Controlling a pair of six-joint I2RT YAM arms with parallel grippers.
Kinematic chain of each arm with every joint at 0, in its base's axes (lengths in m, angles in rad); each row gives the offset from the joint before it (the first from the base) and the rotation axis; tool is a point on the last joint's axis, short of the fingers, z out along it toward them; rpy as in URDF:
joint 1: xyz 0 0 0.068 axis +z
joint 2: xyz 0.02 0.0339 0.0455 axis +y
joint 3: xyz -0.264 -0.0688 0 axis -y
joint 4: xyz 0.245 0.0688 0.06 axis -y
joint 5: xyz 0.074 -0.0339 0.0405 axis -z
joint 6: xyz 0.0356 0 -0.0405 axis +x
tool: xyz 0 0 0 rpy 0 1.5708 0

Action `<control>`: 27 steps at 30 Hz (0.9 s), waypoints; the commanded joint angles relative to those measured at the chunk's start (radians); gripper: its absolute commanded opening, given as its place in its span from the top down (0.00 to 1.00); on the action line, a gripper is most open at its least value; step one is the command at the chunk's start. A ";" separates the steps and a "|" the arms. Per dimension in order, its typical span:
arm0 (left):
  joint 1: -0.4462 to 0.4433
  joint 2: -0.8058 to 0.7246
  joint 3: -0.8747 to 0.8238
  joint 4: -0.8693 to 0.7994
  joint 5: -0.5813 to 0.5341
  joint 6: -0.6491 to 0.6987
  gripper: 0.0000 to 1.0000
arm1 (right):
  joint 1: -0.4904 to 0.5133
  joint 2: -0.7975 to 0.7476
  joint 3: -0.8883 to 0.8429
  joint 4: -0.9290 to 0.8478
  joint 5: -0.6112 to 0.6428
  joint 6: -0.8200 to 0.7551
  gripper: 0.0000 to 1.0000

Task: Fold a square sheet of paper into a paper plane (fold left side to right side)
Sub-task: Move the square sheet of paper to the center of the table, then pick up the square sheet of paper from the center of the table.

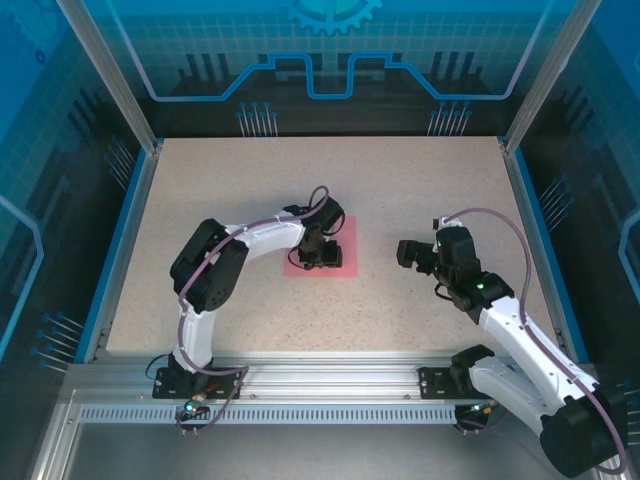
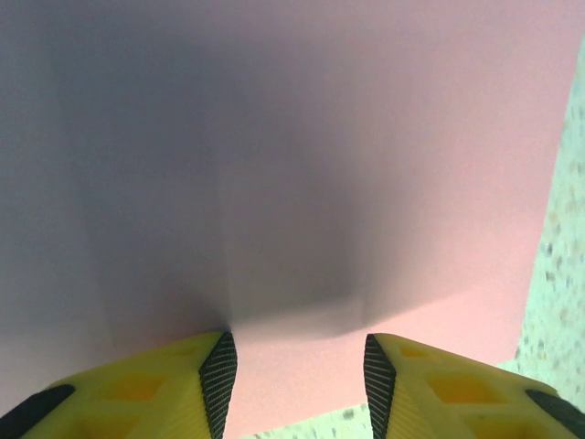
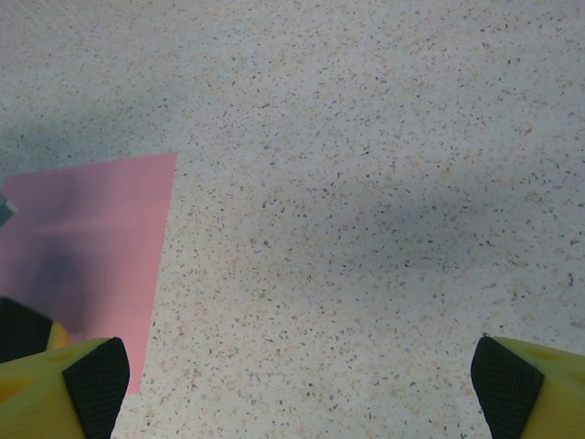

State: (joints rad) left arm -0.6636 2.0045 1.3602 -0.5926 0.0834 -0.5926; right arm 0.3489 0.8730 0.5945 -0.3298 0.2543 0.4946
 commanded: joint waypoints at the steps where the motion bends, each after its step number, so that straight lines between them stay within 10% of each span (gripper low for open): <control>1: -0.036 -0.021 -0.069 -0.019 0.050 -0.072 0.54 | 0.015 0.012 -0.012 0.011 -0.002 0.019 0.00; 13: 0.011 -0.208 -0.023 -0.030 0.052 -0.028 0.40 | 0.054 0.181 0.059 0.041 -0.041 0.019 0.00; 27: 0.210 -0.236 -0.261 0.159 0.238 -0.020 0.49 | 0.192 0.681 0.354 0.110 -0.026 0.044 0.00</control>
State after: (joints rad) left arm -0.4561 1.7519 1.1156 -0.4717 0.2611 -0.6289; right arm 0.5228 1.4849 0.8806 -0.2520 0.2279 0.5205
